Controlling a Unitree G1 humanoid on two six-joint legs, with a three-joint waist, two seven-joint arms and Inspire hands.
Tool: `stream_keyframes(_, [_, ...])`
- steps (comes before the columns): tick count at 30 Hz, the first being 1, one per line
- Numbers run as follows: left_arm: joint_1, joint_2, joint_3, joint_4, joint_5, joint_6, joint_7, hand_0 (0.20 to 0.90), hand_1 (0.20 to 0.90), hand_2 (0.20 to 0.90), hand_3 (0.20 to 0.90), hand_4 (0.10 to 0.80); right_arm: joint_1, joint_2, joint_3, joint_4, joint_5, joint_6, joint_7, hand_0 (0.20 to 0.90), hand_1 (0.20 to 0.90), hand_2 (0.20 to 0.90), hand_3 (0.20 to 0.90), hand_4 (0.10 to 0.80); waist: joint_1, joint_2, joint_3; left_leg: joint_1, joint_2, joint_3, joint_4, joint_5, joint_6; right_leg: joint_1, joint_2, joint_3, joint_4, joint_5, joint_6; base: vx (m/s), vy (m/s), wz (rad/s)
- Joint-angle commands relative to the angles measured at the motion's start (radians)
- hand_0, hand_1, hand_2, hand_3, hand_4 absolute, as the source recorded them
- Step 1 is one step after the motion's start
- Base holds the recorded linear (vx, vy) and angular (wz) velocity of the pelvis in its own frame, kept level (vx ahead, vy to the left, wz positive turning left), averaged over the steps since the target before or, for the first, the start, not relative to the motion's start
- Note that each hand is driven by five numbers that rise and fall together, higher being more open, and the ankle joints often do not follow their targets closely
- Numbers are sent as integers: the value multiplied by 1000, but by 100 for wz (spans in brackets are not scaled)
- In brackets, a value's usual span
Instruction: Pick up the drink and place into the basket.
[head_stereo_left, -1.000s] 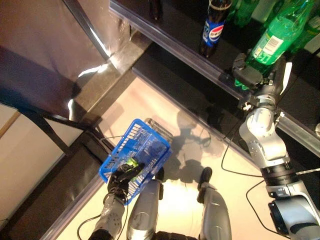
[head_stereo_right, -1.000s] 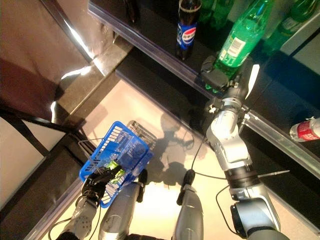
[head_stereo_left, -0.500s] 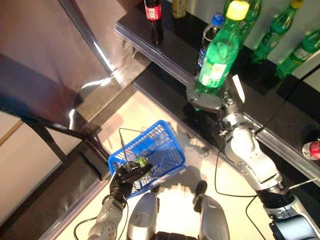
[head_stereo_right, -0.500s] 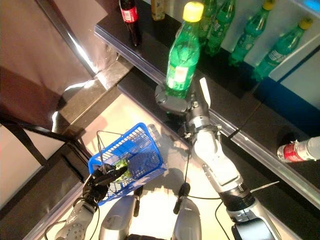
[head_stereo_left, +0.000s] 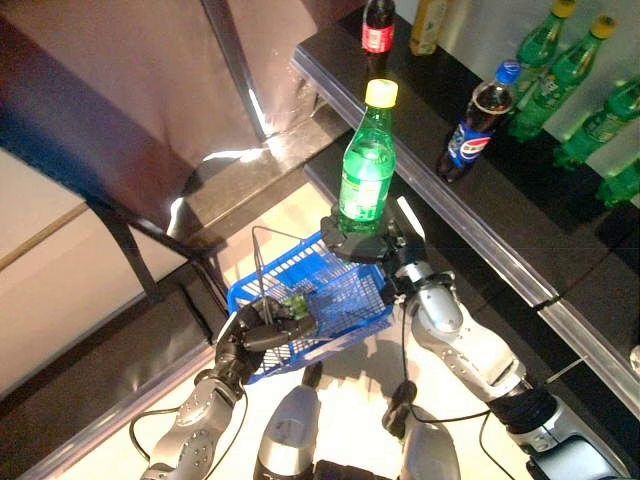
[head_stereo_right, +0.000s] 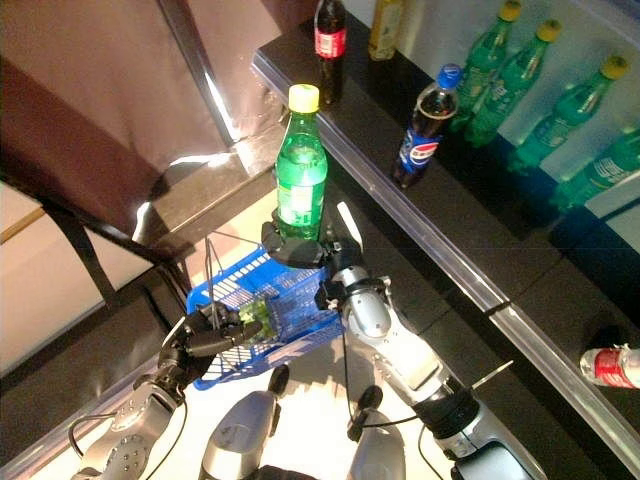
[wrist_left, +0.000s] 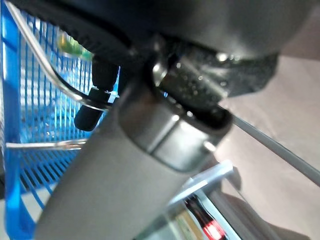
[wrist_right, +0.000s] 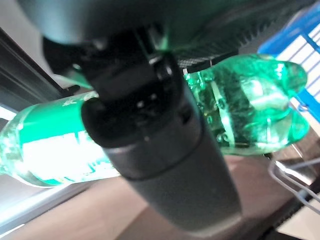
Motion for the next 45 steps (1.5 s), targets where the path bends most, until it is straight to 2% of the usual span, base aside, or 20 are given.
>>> stream_keyframes(1, [-99, 69, 1, -385, -72, -140, -183, 300, 300, 300, 200, 100, -154, 56, 3, -145, -71, -130, -28, 300, 300, 300, 200, 100, 16, -3, -121, -87, -48, -45, 119, 4, 34, 112, 31, -8, 4, -63, -41, -39, -17, 14])
stream_keyframes(10, [-185, 115, -26, -470, -169, -78, -359, 300, 300, 300, 200, 100, -204, 92, 66, -45, -102, -83, -23, 300, 300, 300, 200, 100, 37, 2, -102, -112, -61, -68, 122, 13, 35, 103, 22, -30, -3, -53, -35, -14, 1, 9])
stream_keyframes(14, [-235, 108, -54, -487, -230, -49, -455, 300, 300, 300, 200, 100, -220, 144, 132, 125, -143, -66, -20, 300, 300, 300, 200, 100, 55, -2, -112, -114, -67, -75, 130, 11, 35, 108, 13, -41, 0, -56, -34, 40, 2, 7])
stream_keyframes(17, [-260, 105, -56, -492, -218, -82, -506, 300, 300, 300, 200, 100, -228, 173, 163, 244, -198, -34, -20, 300, 300, 300, 200, 100, 69, -4, -118, -118, -70, -81, 136, 7, 33, 110, 8, -50, 3, -59, -36, 40, -6, 15])
stream_keyframes(20, [-295, 115, -47, -512, -200, -97, -556, 300, 300, 300, 200, 100, -228, 220, 182, 440, -228, -53, -22, 300, 300, 300, 200, 100, 90, 0, -120, -128, -75, -93, 148, 4, 31, 112, 1, -68, 12, -62, -37, 41, -10, 12])
stream_keyframes(22, [-305, 121, -41, -518, -190, -108, -569, 300, 300, 300, 200, 100, -226, 230, 185, 483, -232, -53, -31, 300, 300, 300, 200, 100, 96, 3, -121, -132, -78, -96, 151, 3, 32, 111, -2, -74, 16, -63, -37, 28, 3, 15])
stream_keyframes(32, [-402, 193, 36, -570, -118, -307, -600, 300, 300, 300, 200, 100, -219, 269, 178, 721, -238, -94, -93, 300, 300, 300, 200, 100, 125, 16, -104, -174, -97, -111, 181, -9, 31, 78, -21, -96, 59, -70, -30, 10, -6, 9])
stream_keyframes(39, [-466, 183, 48, -601, -120, -341, -603, 300, 300, 300, 200, 100, -174, 284, 181, 878, -268, -104, -76, 300, 300, 300, 200, 100, 115, 16, -88, -197, -99, -105, 191, -14, 36, 43, -29, -84, 82, -72, -25, -28, -1, 3])
stream_keyframes(45, [-506, 167, 32, -613, -50, -380, -566, 300, 300, 300, 200, 100, -159, 301, 182, 1009, -302, -109, -27, 300, 300, 300, 200, 100, 106, 21, -75, -211, -100, -98, 195, -15, 38, 17, -33, -72, 98, -72, -23, -18, 4, -1])
